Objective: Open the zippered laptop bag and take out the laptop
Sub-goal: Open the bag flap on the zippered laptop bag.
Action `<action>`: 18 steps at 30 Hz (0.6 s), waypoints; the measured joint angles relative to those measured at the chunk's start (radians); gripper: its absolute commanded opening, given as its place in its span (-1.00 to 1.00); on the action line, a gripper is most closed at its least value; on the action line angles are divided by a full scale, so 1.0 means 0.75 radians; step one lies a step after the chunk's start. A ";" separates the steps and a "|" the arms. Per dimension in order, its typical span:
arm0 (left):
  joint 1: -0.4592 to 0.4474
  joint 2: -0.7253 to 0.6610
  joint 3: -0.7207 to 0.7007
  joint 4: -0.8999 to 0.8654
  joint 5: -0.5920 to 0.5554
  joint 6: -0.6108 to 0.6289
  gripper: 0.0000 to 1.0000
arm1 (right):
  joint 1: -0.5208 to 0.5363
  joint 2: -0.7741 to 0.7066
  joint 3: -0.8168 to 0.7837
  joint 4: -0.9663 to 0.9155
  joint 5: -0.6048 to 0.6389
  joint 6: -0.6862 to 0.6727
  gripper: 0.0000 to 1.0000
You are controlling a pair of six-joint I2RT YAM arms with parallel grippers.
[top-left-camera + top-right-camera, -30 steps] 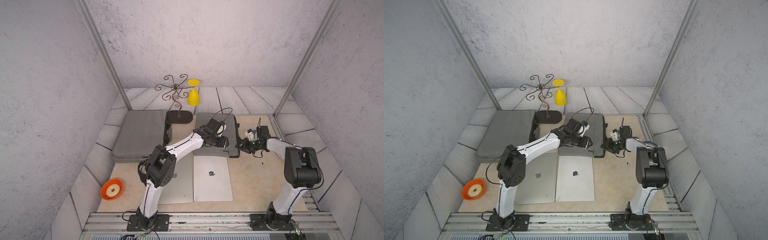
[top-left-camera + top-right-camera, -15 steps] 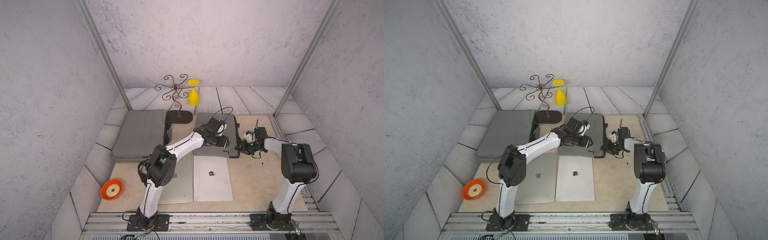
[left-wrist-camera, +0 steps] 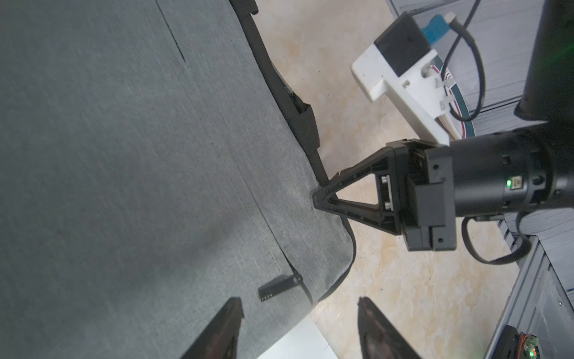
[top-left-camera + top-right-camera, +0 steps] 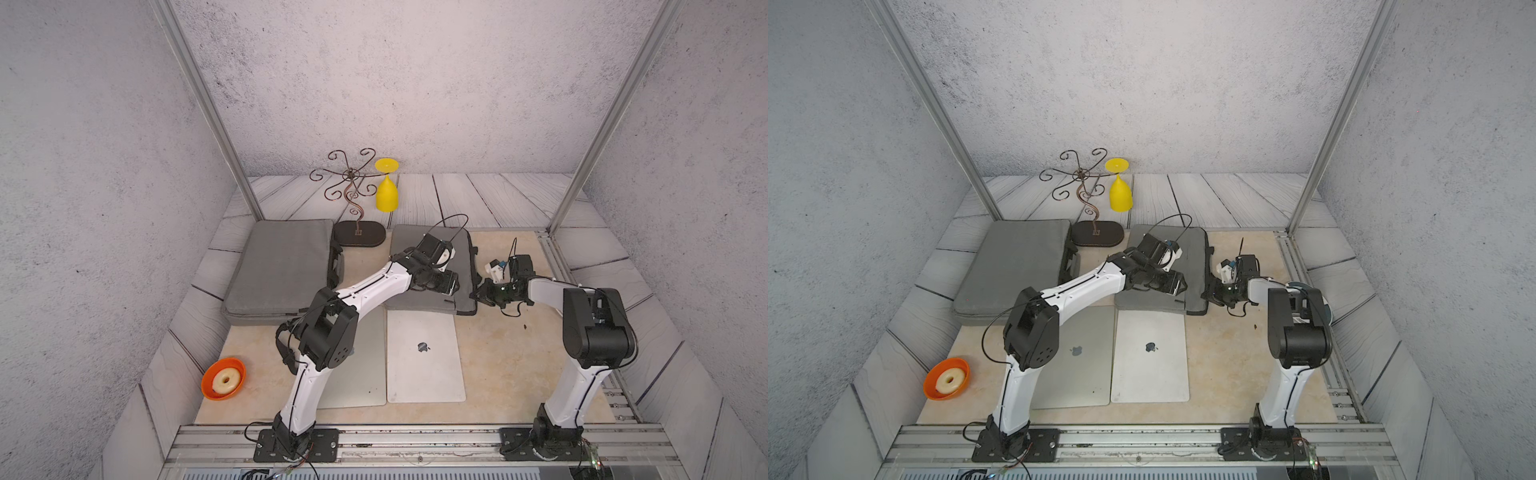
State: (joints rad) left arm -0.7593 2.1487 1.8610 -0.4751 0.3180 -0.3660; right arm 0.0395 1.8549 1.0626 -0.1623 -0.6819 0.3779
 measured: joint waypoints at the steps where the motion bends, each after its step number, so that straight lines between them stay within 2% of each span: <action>1: 0.004 0.008 0.024 -0.012 0.000 0.000 0.22 | 0.002 -0.027 -0.024 0.032 0.000 -0.004 -0.95; 9: 0.032 0.121 0.328 -0.187 0.018 0.030 0.22 | 0.043 -0.214 -0.186 0.278 0.012 -0.041 -0.97; 18: 0.038 0.216 0.441 -0.246 0.071 -0.028 0.23 | 0.123 -0.269 -0.245 0.460 0.016 -0.068 -0.97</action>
State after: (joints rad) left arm -0.7307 2.3108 2.1921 -0.6598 0.3710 -0.3874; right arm 0.1318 1.6531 0.8791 0.1829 -0.6697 0.3271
